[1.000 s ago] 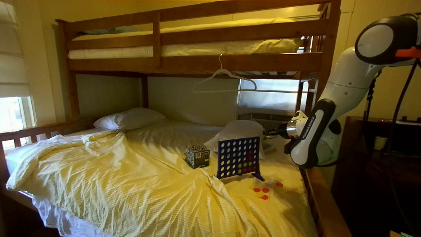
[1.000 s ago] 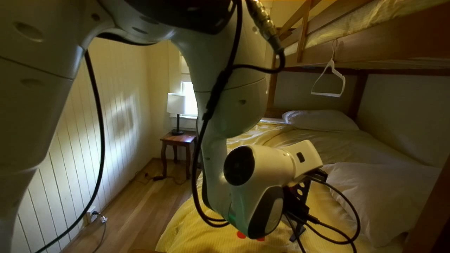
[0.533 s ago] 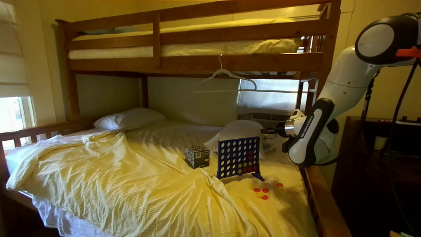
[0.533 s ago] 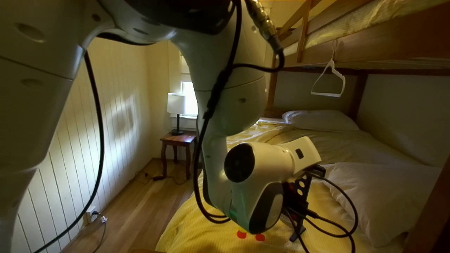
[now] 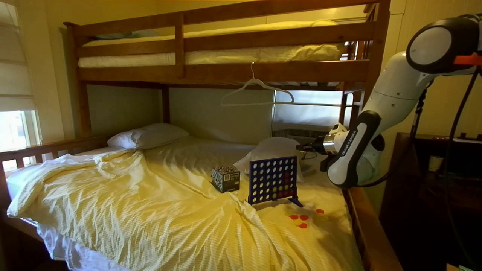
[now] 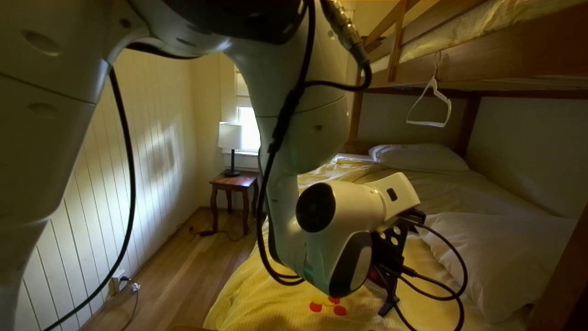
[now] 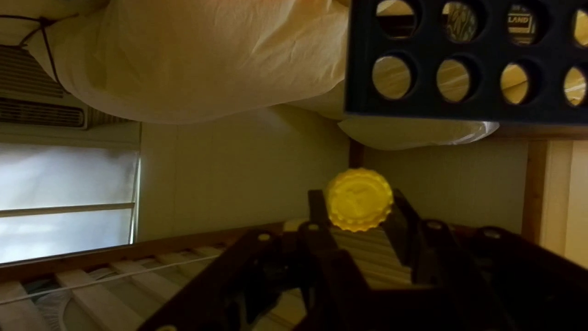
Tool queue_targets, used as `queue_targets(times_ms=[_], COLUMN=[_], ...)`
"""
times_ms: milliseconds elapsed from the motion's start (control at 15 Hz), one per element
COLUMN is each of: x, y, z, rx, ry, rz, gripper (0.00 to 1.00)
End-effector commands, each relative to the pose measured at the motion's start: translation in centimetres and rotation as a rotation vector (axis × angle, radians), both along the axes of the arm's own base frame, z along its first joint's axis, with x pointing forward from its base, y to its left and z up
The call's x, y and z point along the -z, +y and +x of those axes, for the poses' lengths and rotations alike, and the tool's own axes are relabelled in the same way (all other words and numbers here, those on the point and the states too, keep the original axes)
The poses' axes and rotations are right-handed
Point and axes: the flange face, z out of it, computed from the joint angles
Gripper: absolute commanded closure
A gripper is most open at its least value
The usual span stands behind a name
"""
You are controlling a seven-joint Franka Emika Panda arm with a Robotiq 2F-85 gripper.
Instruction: Put the orange circle inside the blue object
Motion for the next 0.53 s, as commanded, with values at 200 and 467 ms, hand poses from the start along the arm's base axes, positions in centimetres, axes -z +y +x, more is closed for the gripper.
queue_targets(times_ms=[200, 467], x=[-0.6, -0.6], y=[0.2, 0.0], z=[1.8, 2.7], rx=[-0.012, -0.009], ry=[0.010, 0.042], rz=[0.013, 0.017], gripper=[0.89, 0.89])
